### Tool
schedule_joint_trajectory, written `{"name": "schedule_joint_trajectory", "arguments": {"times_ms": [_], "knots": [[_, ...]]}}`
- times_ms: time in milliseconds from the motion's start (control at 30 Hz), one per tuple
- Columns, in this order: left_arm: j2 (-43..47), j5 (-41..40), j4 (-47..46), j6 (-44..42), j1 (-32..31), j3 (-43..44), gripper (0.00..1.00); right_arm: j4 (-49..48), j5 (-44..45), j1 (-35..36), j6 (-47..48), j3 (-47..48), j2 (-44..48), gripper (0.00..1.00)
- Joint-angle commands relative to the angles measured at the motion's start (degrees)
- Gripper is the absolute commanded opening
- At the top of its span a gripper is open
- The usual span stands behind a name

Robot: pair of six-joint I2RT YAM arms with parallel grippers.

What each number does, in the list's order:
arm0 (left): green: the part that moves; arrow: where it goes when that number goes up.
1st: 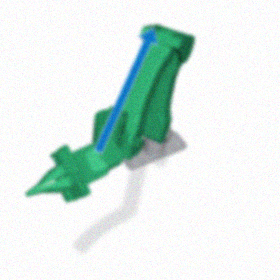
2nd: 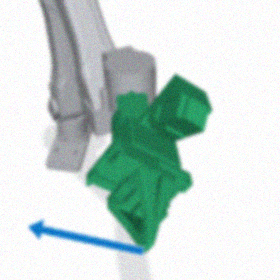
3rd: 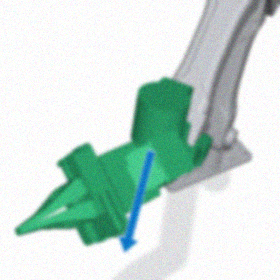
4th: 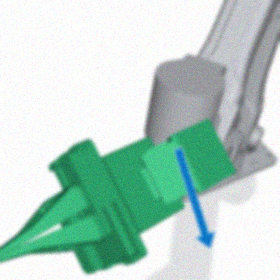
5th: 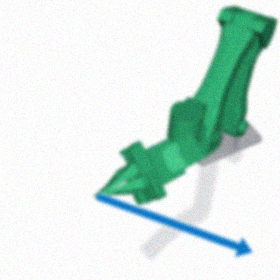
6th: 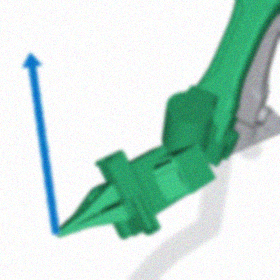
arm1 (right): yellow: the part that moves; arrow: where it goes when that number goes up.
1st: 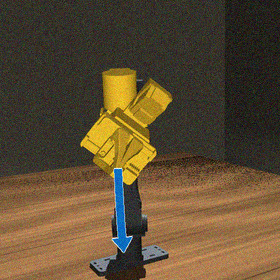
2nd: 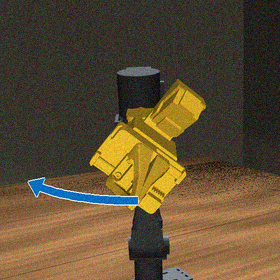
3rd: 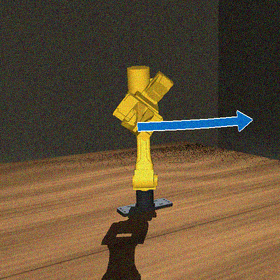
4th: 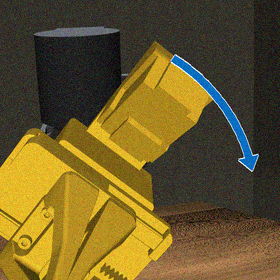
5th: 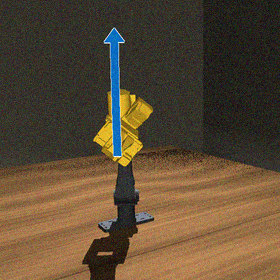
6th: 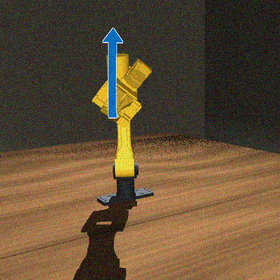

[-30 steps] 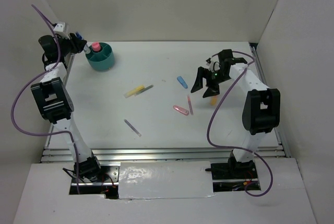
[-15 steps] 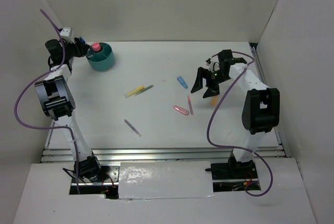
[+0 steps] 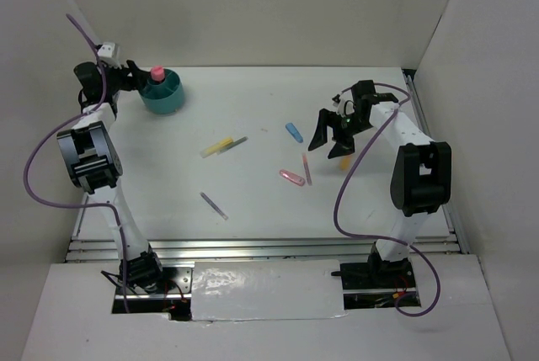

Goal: Sort the stationery into containers
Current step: Place the stationery in the storage box, then pick up the stationery from the center of the board.

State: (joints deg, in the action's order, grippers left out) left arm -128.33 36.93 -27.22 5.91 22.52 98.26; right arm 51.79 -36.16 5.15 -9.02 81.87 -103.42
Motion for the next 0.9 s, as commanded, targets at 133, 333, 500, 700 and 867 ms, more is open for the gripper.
{"name": "schedule_joint_trajectory", "arguments": {"times_ms": [133, 333, 500, 700, 867], "knots": [[13.43, 3.76, -0.73, 0.68, 2.0, -0.43, 0.85, 1.21, 1.44, -0.4, 1.89, 0.67, 6.91, 0.89], [26.63, 13.43, 36.39, -26.91, -0.54, 2.91, 0.72, 0.51, 6.88, -1.72, 5.41, -1.79, 9.9, 0.88], [36.81, 4.58, 70.42, -51.6, -11.7, -4.54, 0.68, -1.69, 16.54, -1.63, 5.95, -4.52, 10.96, 0.85], [49.99, -3.25, 59.52, -43.19, -18.21, -25.64, 0.69, -4.41, 32.19, -2.6, 3.39, -5.66, 7.89, 0.8], [57.84, -11.26, 50.34, -36.76, -23.82, -37.08, 0.86, -6.09, 35.99, -2.6, 2.08, -3.65, 2.1, 0.81]]}}
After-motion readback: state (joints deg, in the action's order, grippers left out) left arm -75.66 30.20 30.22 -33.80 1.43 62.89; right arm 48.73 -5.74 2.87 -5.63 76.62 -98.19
